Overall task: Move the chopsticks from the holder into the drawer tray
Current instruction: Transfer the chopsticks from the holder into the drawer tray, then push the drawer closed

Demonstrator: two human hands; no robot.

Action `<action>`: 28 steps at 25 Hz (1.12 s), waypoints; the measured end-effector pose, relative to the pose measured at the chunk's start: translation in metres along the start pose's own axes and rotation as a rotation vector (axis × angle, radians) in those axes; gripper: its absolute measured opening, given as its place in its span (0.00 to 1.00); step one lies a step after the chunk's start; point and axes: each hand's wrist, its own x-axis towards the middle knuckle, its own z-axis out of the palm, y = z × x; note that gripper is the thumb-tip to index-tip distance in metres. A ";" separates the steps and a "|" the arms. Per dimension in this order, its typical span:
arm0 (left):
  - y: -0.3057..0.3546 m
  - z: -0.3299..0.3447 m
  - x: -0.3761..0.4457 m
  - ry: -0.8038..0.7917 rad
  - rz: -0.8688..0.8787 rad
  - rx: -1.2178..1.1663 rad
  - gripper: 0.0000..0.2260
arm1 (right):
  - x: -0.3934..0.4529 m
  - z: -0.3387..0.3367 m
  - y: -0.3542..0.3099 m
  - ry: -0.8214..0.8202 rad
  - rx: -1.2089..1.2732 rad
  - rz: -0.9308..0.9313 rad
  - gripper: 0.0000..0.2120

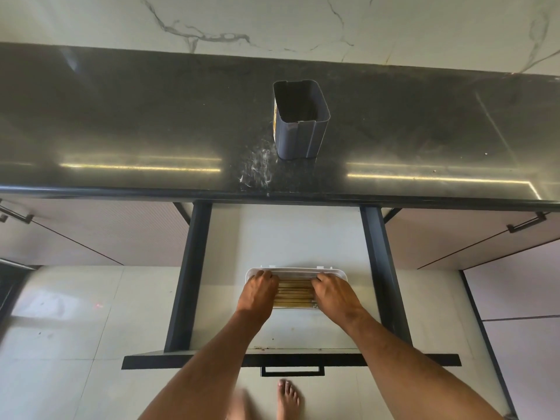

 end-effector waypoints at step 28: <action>0.060 -0.025 -0.185 0.356 0.150 -0.026 0.09 | -0.179 -0.035 -0.083 0.359 0.035 0.074 0.24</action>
